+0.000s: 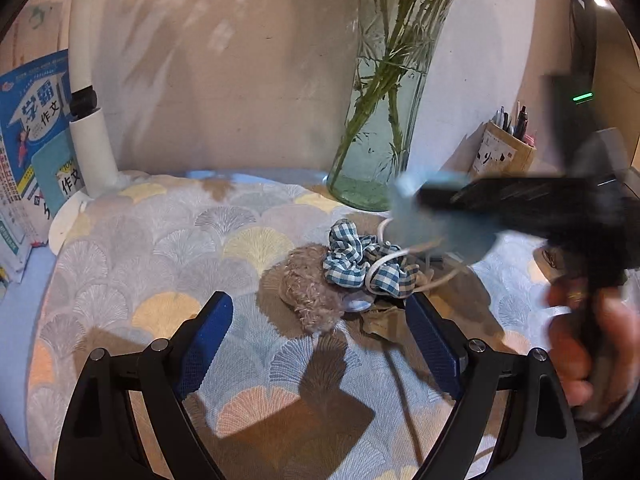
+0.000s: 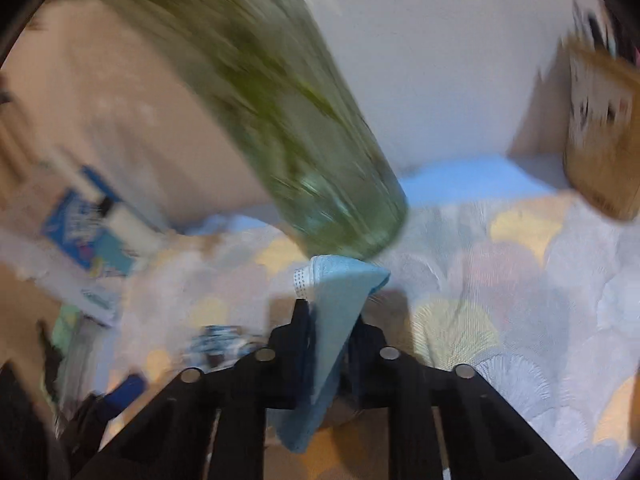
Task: Organize soft objects
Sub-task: 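Grasp the brown plush with checked scrunchie in left gripper while right grasps blue cloth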
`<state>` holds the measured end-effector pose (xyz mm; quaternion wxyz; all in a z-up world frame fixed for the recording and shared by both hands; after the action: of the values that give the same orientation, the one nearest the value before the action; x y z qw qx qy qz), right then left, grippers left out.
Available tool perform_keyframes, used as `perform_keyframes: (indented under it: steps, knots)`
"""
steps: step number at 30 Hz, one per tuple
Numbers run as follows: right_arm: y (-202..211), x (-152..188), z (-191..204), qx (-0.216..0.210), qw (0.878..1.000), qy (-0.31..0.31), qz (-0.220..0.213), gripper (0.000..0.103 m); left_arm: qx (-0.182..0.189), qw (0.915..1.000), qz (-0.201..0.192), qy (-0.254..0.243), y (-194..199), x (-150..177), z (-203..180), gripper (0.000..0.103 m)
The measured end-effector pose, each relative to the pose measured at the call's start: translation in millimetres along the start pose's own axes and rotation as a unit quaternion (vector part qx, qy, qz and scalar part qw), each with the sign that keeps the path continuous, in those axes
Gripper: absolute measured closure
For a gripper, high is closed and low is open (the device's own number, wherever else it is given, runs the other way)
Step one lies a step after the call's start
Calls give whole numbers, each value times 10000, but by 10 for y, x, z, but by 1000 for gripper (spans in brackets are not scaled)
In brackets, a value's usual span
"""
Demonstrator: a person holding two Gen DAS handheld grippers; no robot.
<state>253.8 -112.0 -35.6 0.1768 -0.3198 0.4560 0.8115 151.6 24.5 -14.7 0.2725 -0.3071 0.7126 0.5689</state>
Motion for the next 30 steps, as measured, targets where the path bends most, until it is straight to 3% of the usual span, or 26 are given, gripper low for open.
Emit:
perform_keyframes:
  steps: [3,7,12,16,18,19,21,22,24,26,28,30]
  knots:
    - [477,-31,155,-264,9978,257,-551,86,-86,9998,-113,-128,54,2,-39,16]
    - [1199,120,262,-151,9922,632,-1065,86,-99,9994,-27,-335,30,20,-110,16]
    - [1784,366,89,-346,9885,363,-1424,86,106,9989,450,-7,-86,-15,-30,16]
    - [1628,566,-100,-388,9947,183,-930,86,817,9889,1014,712,-241,-104,43,16]
    - [1392,706,-231,-238,9982,91,-551,86,738,9884,1079,774,-342,-137,91,17]
    - [1289,755,-273,-175,9990,48,-419,86,644,9886,1099,802,-393,-142,121,21]
    - [1146,841,-357,-110,9997,-24,-198,86,908,9818,1309,1037,-517,-94,145,48]
    - [1100,892,-423,-38,9999,-49,-99,86,1007,9801,1289,1122,-533,-80,152,48]
    - [1007,953,-565,165,9996,-193,104,80,1179,9798,1133,1154,-518,-62,147,53]
    - [920,982,-662,40,9981,-525,310,60,1362,9762,1051,1319,-474,-58,183,56]
    - [926,964,-680,-131,9975,-652,255,53,1366,9748,927,1502,-442,-91,259,57]
    - [934,940,-683,11,9979,-621,204,44,1366,9732,817,1659,-396,-140,320,57]
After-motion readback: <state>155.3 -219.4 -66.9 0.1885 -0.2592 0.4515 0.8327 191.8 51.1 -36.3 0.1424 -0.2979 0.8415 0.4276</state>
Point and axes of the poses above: each gripper's, at about its wrist camera, not at the fingertips, and y roughly against the way its jaws point, z to its left, x to its underside, the point moved 7 cm from there along -y, roughly the way its jaws point, and after that the axes turned 6 degrees about y, right-handed, at the moved point
